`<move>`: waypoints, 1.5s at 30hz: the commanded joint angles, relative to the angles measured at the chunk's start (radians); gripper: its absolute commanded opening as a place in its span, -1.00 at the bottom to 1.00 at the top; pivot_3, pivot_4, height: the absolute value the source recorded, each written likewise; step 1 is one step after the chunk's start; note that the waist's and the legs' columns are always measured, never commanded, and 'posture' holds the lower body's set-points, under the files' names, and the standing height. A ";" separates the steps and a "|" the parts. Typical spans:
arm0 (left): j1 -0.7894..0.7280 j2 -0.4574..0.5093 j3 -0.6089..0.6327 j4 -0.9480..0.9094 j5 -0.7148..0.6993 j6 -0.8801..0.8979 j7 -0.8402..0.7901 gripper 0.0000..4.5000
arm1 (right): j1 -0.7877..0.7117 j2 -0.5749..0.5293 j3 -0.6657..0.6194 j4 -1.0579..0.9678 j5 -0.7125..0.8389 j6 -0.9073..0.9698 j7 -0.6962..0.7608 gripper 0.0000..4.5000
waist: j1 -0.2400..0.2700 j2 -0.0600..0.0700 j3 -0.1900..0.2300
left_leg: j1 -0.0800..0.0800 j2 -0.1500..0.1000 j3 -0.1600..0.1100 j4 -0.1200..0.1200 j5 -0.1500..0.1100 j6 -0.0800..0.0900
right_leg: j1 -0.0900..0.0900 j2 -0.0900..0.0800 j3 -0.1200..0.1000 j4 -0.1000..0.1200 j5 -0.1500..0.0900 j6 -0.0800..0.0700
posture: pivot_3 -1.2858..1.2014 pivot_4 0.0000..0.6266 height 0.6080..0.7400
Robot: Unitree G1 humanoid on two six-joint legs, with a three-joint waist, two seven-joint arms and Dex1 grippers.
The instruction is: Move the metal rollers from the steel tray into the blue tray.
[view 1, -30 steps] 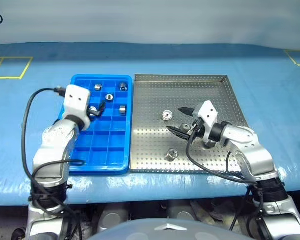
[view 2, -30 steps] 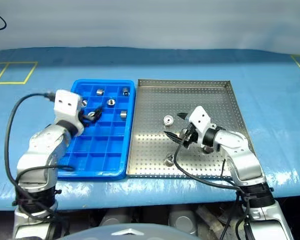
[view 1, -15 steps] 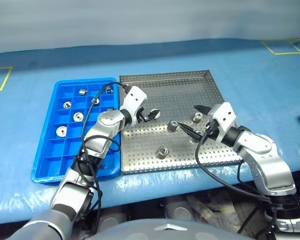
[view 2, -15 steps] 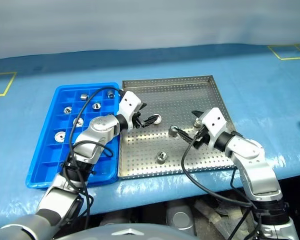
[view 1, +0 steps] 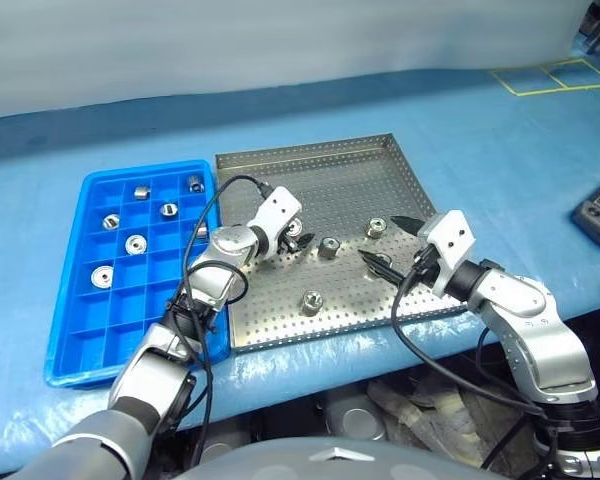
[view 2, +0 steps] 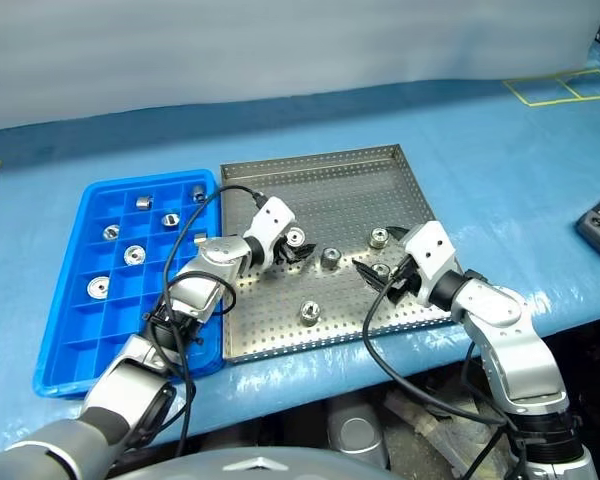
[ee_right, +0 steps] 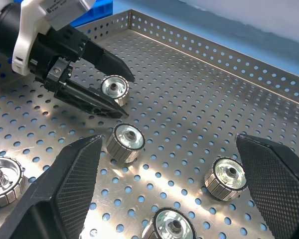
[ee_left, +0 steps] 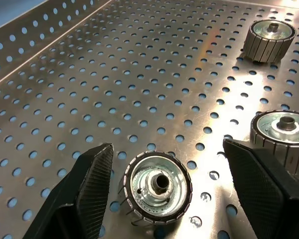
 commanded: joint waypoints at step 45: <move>0.194 0.228 0.272 -0.749 -0.136 0.351 -0.010 -0.19 | -0.103 0.017 0.104 0.015 0.023 -0.010 0.089 1.00 | 0.003 0.001 0.000 | 0.000 0.001 -0.001 -0.001 0.002 -0.003 | -0.002 0.000 0.002 0.001 0.001 0.001 | -0.17 -0.52 1.00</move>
